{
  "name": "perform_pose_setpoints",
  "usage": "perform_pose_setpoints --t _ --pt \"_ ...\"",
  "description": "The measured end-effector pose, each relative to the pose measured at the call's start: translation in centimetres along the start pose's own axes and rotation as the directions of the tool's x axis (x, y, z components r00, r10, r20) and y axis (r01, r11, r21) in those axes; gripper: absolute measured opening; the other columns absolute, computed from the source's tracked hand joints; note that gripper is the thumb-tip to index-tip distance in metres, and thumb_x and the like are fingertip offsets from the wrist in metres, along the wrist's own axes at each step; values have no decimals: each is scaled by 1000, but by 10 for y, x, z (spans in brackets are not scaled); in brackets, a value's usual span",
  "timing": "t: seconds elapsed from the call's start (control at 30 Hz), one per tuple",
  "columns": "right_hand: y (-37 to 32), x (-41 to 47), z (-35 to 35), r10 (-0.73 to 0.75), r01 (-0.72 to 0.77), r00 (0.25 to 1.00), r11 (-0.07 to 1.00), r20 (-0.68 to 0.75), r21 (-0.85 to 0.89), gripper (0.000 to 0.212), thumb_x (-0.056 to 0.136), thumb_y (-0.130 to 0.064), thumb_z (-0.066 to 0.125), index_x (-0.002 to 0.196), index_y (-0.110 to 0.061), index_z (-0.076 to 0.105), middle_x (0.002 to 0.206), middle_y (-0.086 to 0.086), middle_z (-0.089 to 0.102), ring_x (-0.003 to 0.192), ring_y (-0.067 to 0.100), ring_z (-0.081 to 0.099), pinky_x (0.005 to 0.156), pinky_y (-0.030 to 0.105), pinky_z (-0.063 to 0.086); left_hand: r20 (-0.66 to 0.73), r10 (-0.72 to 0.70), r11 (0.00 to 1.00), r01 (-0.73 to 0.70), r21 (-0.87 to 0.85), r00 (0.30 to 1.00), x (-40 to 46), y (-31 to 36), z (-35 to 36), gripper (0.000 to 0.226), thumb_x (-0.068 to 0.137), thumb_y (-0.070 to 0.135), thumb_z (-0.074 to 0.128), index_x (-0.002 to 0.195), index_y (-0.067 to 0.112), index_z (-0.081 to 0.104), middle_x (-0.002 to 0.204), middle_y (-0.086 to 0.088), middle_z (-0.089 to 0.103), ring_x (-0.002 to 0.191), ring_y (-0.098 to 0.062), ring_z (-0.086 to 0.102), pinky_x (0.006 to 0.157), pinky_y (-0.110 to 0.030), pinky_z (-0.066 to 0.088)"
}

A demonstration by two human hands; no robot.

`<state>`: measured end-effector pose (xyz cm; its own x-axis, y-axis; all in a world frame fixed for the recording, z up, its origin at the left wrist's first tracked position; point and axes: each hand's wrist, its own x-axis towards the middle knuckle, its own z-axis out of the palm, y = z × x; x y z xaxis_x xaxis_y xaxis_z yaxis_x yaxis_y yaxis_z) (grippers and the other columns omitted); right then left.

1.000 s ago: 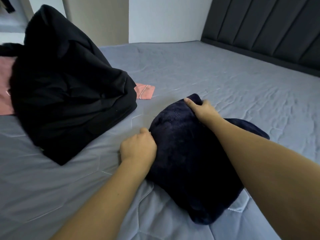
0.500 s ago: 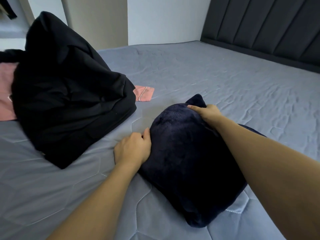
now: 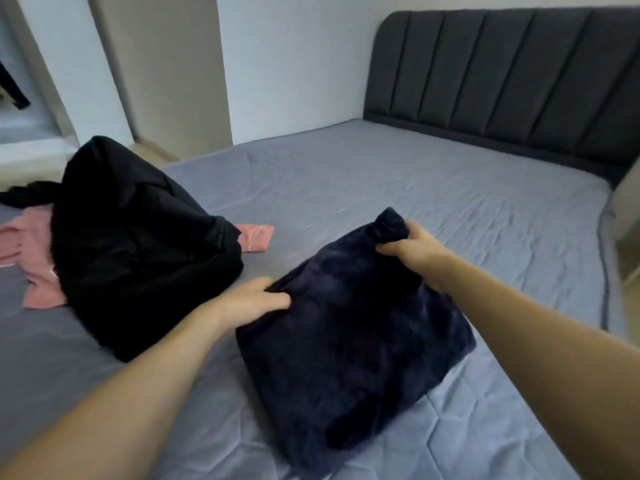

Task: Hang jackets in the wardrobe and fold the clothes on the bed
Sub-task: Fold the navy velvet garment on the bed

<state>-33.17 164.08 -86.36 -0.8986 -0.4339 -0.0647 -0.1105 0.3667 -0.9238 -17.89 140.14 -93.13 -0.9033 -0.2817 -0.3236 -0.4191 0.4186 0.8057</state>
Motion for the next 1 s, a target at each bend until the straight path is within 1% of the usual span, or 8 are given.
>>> perform_pose_setpoints --t 0.1,0.17,0.3,0.5,0.67,0.73,0.8,1.0 --pt "-65 -19 -33 6 33 992 954 128 -298 53 78 -4 72 124 -18 48 111 8 61 91 23 62 81 34 53 -20 23 959 -17 284 1000 -36 66 -13 26 60 26 59 86 20 64 86 1 70 80 -15 67 70 -33 55" --pt "-120 -40 -58 46 95 961 871 273 -481 71 77 -4 69 140 -26 43 118 0 53 96 20 59 78 28 48 -19 29 924 -20 383 999 -67 113 -33 26 64 21 50 87 22 64 88 2 69 83 -17 65 76 -38 56" --pt "-263 -71 -109 190 94 901 792 390 -603 49 72 -3 66 115 -26 67 105 3 69 101 21 63 86 33 51 -104 172 747 -61 662 979 -137 243 -123 32 76 13 47 104 22 62 99 0 65 93 -27 62 79 -40 54" --pt "-522 -118 -152 220 253 854 615 471 -747 36 71 -15 74 99 -29 57 105 0 61 99 25 58 85 37 50 -268 356 560 25 828 895 -279 435 -277 14 77 9 50 72 21 48 84 -2 63 81 -27 58 63 -34 43" --pt "-674 -170 -136 289 369 817 403 499 -837 104 71 -38 75 151 -28 10 144 7 41 119 33 50 95 46 47 -266 506 420 34 907 820 -370 510 -372 13 77 9 47 75 21 52 79 3 61 74 -20 53 59 -32 34" --pt "-710 -181 -117 303 373 810 396 503 -839 126 55 -69 78 152 -35 5 150 1 31 132 32 41 103 49 42 -276 539 393 53 918 796 -391 520 -405 15 80 10 47 79 24 53 82 4 61 77 -20 54 61 -31 30" --pt "-740 -187 -87 229 401 829 391 510 -828 119 48 -78 76 146 -37 23 141 -1 36 129 28 42 103 50 41 -299 567 381 77 921 768 -411 519 -445 16 81 11 46 81 24 55 82 4 60 79 -21 56 61 -31 30" --pt "-815 -206 21 62 443 728 717 683 -538 62 69 -34 83 118 -46 47 119 -10 60 104 20 62 94 42 52 -363 584 328 198 924 726 -478 476 -560 23 76 11 46 87 24 61 78 6 62 75 -21 58 53 -29 26"
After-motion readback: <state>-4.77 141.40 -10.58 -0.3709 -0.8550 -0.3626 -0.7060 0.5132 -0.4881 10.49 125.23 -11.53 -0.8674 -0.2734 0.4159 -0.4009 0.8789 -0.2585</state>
